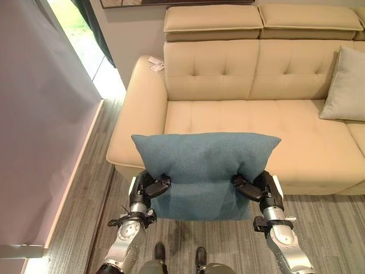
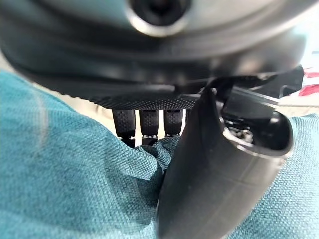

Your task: Pick up all the scattered cushions and arrange them neatly on the sofa.

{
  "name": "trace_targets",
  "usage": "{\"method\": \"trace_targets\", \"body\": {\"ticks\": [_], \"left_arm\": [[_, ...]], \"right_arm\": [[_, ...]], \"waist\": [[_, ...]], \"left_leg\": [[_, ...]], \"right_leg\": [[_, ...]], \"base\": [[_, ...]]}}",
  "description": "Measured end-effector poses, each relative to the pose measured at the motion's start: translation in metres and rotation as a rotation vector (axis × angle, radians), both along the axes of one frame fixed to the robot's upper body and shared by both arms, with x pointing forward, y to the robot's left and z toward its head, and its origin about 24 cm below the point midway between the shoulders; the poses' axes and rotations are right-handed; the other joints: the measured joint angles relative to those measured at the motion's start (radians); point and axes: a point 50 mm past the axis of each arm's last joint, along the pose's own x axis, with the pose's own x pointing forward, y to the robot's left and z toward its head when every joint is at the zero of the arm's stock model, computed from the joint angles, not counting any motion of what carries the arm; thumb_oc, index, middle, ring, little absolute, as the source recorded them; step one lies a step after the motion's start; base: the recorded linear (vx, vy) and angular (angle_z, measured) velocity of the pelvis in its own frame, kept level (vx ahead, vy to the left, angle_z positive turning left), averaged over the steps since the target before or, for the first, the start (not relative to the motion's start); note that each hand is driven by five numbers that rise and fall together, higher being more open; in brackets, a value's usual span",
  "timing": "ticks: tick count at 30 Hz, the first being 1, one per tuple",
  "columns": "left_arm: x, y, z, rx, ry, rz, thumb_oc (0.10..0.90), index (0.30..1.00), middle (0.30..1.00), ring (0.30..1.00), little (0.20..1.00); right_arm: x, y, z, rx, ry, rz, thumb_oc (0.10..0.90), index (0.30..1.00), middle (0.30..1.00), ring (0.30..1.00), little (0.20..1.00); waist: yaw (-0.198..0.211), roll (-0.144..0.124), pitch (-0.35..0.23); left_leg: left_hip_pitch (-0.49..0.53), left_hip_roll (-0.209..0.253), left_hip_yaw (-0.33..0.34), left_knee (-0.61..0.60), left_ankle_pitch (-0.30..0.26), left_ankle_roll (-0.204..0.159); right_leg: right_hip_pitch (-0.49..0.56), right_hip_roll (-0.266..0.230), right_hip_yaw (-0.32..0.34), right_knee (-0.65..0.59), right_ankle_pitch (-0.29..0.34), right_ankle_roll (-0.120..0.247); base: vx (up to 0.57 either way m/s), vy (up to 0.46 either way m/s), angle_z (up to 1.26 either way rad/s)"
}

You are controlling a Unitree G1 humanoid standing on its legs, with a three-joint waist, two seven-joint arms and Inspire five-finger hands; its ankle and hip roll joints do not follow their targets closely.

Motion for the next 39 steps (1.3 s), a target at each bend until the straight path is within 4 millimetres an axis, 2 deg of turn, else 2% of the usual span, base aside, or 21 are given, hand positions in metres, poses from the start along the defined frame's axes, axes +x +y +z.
{"method": "trace_targets", "body": {"ticks": [2,6,7,8,9,11,13,14,16,17,18,20,22,24,26,29,31,34,36,38,39], "left_arm": [[-0.001,0.001,-0.002,0.002,0.01,0.003,0.4,0.3,0.3,0.3,0.3],[-0.007,0.01,-0.007,0.038,0.045,0.008,0.4,0.3,0.3,0.3,0.3],[-0.008,0.008,-0.008,0.032,0.049,0.005,0.4,0.3,0.3,0.3,0.3],[-0.008,0.007,-0.008,0.03,0.051,0.003,0.4,0.3,0.3,0.3,0.3],[-0.008,0.008,-0.007,0.032,0.044,0.002,0.4,0.3,0.3,0.3,0.3],[-0.007,0.01,-0.006,0.037,0.04,0.006,0.4,0.3,0.3,0.3,0.3],[-0.005,0.014,-0.004,0.05,0.034,0.007,0.4,0.3,0.3,0.3,0.3],[-0.005,0.014,-0.004,0.054,0.034,0.003,0.4,0.3,0.3,0.3,0.3],[-0.004,0.019,-0.002,0.063,0.028,0.015,0.4,0.3,0.3,0.3,0.3],[-0.004,0.021,-0.002,0.063,0.027,0.023,0.4,0.3,0.3,0.3,0.3],[-0.003,0.023,-0.001,0.063,0.022,0.034,0.4,0.3,0.3,0.3,0.3],[-0.004,0.03,-0.001,0.062,0.023,0.062,0.4,0.3,0.3,0.3,0.3],[-0.004,0.034,0.0,0.063,0.022,0.075,0.4,0.3,0.3,0.3,0.3],[-0.004,0.037,0.0,0.069,0.02,0.074,0.4,0.3,0.3,0.3,0.3],[-0.005,0.035,-0.001,0.066,0.024,0.066,0.4,0.3,0.3,0.3,0.3],[-0.009,0.028,-0.006,0.041,0.043,0.057,0.4,0.3,0.3,0.3,0.3],[-0.011,0.023,-0.008,0.024,0.049,0.052,0.4,0.3,0.3,0.3,0.3],[-0.009,0.013,-0.007,-0.007,0.038,0.031,0.4,0.3,0.3,0.3,0.3],[-0.003,0.007,-0.004,-0.014,0.024,0.01,0.4,0.3,0.3,0.3,0.3],[-0.002,0.004,-0.003,-0.022,0.017,0.003,0.4,0.3,0.3,0.3,0.3],[-0.002,0.005,-0.003,-0.025,0.019,0.007,0.4,0.3,0.3,0.3,0.3]], "right_arm": [[0.0,0.0,0.0,-0.01,0.002,0.0,0.4,0.3,0.3,0.3,0.3],[-0.005,0.004,-0.007,-0.03,0.049,0.03,0.4,0.3,0.3,0.3,0.3],[-0.005,0.003,-0.006,-0.043,0.044,0.033,0.4,0.3,0.3,0.3,0.3],[-0.004,0.002,-0.005,-0.05,0.043,0.032,0.4,0.3,0.3,0.3,0.3],[-0.004,0.002,-0.004,-0.052,0.041,0.033,0.4,0.3,0.3,0.3,0.3],[-0.001,0.003,-0.002,-0.056,0.029,0.038,0.4,0.3,0.3,0.3,0.3],[0.001,0.008,0.0,-0.049,0.018,0.05,0.4,0.3,0.3,0.3,0.3],[0.0,0.009,0.0,-0.047,0.021,0.057,0.4,0.3,0.3,0.3,0.3],[0.001,0.013,0.0,-0.039,0.019,0.074,0.4,0.3,0.3,0.3,0.3],[0.001,0.014,0.0,-0.039,0.019,0.08,0.4,0.3,0.3,0.3,0.3],[0.002,0.017,0.0,-0.041,0.018,0.096,0.4,0.3,0.3,0.3,0.3],[0.005,0.023,0.003,-0.037,0.004,0.129,0.4,0.3,0.3,0.3,0.3],[0.006,0.026,0.004,-0.036,0.0,0.148,0.4,0.3,0.3,0.3,0.3],[0.007,0.027,0.004,-0.035,0.003,0.163,0.4,0.3,0.3,0.3,0.3],[0.005,0.025,0.003,-0.035,0.009,0.152,0.4,0.3,0.3,0.3,0.3],[0.004,0.016,0.002,-0.055,0.024,0.132,0.4,0.3,0.3,0.3,0.3],[0.005,0.012,0.004,-0.062,0.021,0.119,0.4,0.3,0.3,0.3,0.3],[0.005,0.005,0.006,-0.067,0.015,0.089,0.4,0.3,0.3,0.3,0.3],[0.006,0.0,0.009,-0.068,0.004,0.062,0.4,0.3,0.3,0.3,0.3],[0.009,-0.002,0.013,-0.082,-0.009,0.062,0.4,0.3,0.3,0.3,0.3],[0.009,-0.001,0.013,-0.083,-0.01,0.067,0.4,0.3,0.3,0.3,0.3]], "waist": [[0.037,0.001,0.001],[0.028,0.008,-0.004],[0.026,0.036,-0.018],[0.02,0.048,-0.024],[0.02,0.04,-0.024],[0.029,0.037,-0.025],[0.033,0.037,-0.021],[0.032,0.035,-0.02],[0.039,0.035,-0.016],[0.043,0.036,-0.014],[0.052,0.037,-0.005],[0.066,0.032,0.005],[0.068,0.025,0.013],[0.054,0.005,0.023],[0.031,-0.007,0.027],[0.014,0.009,0.028],[0.014,0.022,0.024],[0.0,0.025,0.018],[-0.004,0.017,0.02],[0.006,0.016,0.019],[0.008,0.017,0.018]], "left_leg": [[-0.031,-0.019,-0.027,-0.028,0.004,0.007],[0.053,-0.016,-0.051,-0.06,0.012,0.035],[0.101,0.009,-0.05,-0.067,0.016,0.036],[0.119,0.02,-0.034,-0.094,0.079,0.089],[0.141,0.013,0.0,-0.114,0.077,0.106],[0.16,0.006,0.04,-0.125,0.063,0.125],[0.195,-0.021,0.065,-0.117,0.044,0.151],[0.206,-0.025,0.067,-0.113,0.036,0.162],[0.218,-0.025,0.083,-0.094,0.007,0.193],[0.224,-0.025,0.087,-0.094,0.006,0.194],[0.245,-0.018,0.103,-0.102,-0.017,0.2],[0.256,-0.015,0.131,-0.112,-0.021,0.187],[0.266,-0.015,0.133,-0.13,-0.048,0.182],[0.275,-0.02,0.133,-0.145,-0.04,0.174],[0.284,-0.025,0.111,-0.154,-0.036,0.153],[0.32,0.0,0.062,-0.178,-0.031,0.103],[0.336,0.043,0.051,-0.179,-0.029,0.075],[0.322,0.07,0.003,-0.138,-0.026,0.038],[0.247,0.062,-0.004,0.0,-0.047,-0.007],[0.152,0.058,0.01,0.188,-0.05,-0.017],[0.143,0.064,0.016,0.215,-0.053,-0.017]], "right_leg": [[0.015,0.032,0.047,-0.042,0.026,-0.003],[0.103,0.07,0.111,-0.085,0.013,-0.015],[0.105,0.089,0.137,-0.073,-0.002,-0.006],[0.099,0.097,0.15,-0.048,-0.021,0.005],[0.061,0.079,0.151,0.031,-0.064,0.053],[0.022,0.061,0.149,0.117,-0.107,0.093],[-0.044,0.019,0.117,0.307,-0.179,0.171],[-0.069,0.002,0.102,0.38,-0.183,0.195],[-0.136,-0.043,0.04,0.54,-0.193,0.215],[-0.147,-0.065,0.023,0.558,-0.194,0.216],[-0.167,-0.118,-0.026,0.538,-0.194,0.212],[-0.169,-0.165,-0.079,0.405,-0.175,0.194],[-0.195,-0.174,-0.086,0.308,-0.143,0.186],[-0.21,-0.168,-0.093,0.131,-0.034,0.196],[-0.192,-0.152,-0.089,0.039,0.056,0.187],[-0.113,-0.104,-0.045,-0.05,0.19,0.119],[-0.068,-0.064,-0.07,-0.094,0.199,0.099],[-0.019,-0.041,-0.12,-0.128,0.184,0.082],[-0.01,-0.056,-0.153,-0.129,0.165,0.068],[0.004,-0.061,-0.179,-0.124,0.14,0.039],[0.01,-0.059,-0.185,-0.125,0.137,0.03]], "base": [[0.21,0.077,-0.97],[0.22,0.126,-0.77],[0.17,0.137,-0.75],[0.16,0.17,-0.83],[0.1,0.131,-0.56],[0.08,0.096,-0.64],[0.05,0.136,-0.55],[0.01,0.096,-0.31],[0.06,0.039,-0.25],[0.19,0.02,-0.27],[0.17,-0.001,-0.41],[0.28,-0.03,-0.46],[0.25,-0.035,-0.29],[0.24,-0.055,-0.08],[0.17,-0.062,0.4],[0.2,-0.089,0.41],[0.23,-0.181,0.23],[0.13,-0.175,0.45],[0.06,-0.125,0.51],[0.12,-0.103,0.42],[0.17,-0.067,0.28]]}}
